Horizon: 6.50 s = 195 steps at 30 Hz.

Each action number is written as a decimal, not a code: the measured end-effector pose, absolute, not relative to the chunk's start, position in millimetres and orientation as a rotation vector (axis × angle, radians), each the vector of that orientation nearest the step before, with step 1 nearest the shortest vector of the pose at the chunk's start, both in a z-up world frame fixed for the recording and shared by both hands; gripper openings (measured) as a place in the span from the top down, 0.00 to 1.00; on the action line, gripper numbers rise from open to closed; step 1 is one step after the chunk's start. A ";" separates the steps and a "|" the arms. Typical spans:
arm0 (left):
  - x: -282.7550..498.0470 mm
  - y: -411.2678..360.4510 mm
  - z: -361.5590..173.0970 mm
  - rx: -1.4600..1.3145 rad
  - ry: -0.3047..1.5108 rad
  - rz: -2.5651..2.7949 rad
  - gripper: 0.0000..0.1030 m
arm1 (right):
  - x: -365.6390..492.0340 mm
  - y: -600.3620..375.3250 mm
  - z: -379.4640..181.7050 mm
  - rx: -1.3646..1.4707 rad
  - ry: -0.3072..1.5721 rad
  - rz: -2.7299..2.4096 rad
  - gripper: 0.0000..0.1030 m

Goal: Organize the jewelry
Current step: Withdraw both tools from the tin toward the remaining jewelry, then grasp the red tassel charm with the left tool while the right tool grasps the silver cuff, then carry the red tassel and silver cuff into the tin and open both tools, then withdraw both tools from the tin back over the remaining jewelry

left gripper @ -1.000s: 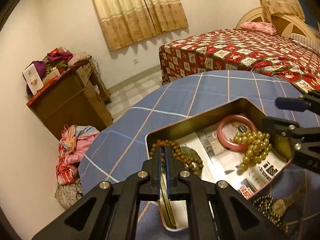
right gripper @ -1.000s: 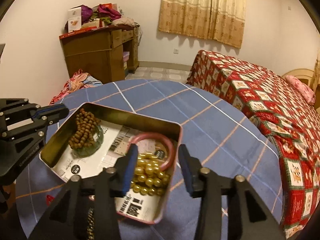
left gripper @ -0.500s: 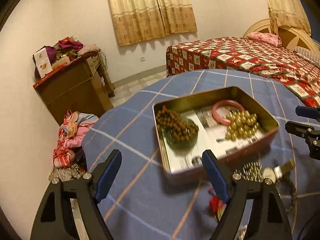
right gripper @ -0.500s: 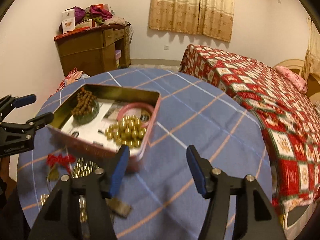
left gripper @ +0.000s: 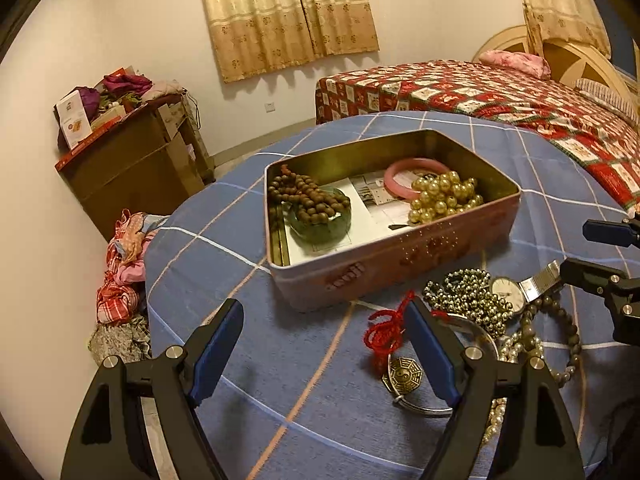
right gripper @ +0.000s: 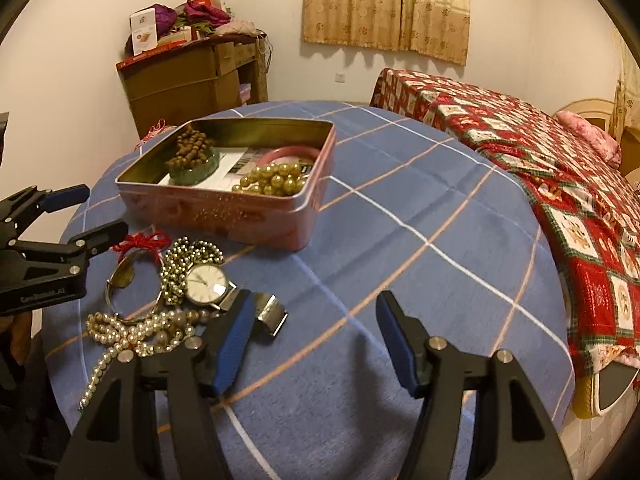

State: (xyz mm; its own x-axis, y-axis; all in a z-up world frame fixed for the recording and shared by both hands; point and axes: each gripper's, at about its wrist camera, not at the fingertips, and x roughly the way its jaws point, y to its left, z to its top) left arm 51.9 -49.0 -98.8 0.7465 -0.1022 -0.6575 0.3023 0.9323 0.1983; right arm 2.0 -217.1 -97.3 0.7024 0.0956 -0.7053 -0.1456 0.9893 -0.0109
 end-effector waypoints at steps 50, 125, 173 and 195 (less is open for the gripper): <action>55.5 -33.4 -105.3 0.231 0.729 -0.290 0.20 | 1.3 -214.1 -96.0 0.002 0.782 0.224 0.75; 122.0 -46.9 -29.4 0.285 0.580 -0.272 0.96 | 69.8 -182.4 -22.0 -0.114 0.563 0.189 0.75; 48.3 -20.8 -79.1 0.309 0.662 -0.152 0.18 | 20.8 -200.3 -66.1 -0.107 0.694 0.132 0.38; 45.1 -42.6 -116.8 0.348 0.755 -0.185 0.18 | -16.6 -183.8 -115.1 -0.156 0.823 0.172 0.40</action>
State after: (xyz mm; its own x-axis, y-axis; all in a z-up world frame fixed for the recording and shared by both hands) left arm 45.1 -42.6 -116.8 0.7157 -0.0404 -0.6972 0.2873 0.9269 0.2413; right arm -16.6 -183.8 -115.1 0.6676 0.0917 -0.7389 -0.2126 0.9745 -0.0712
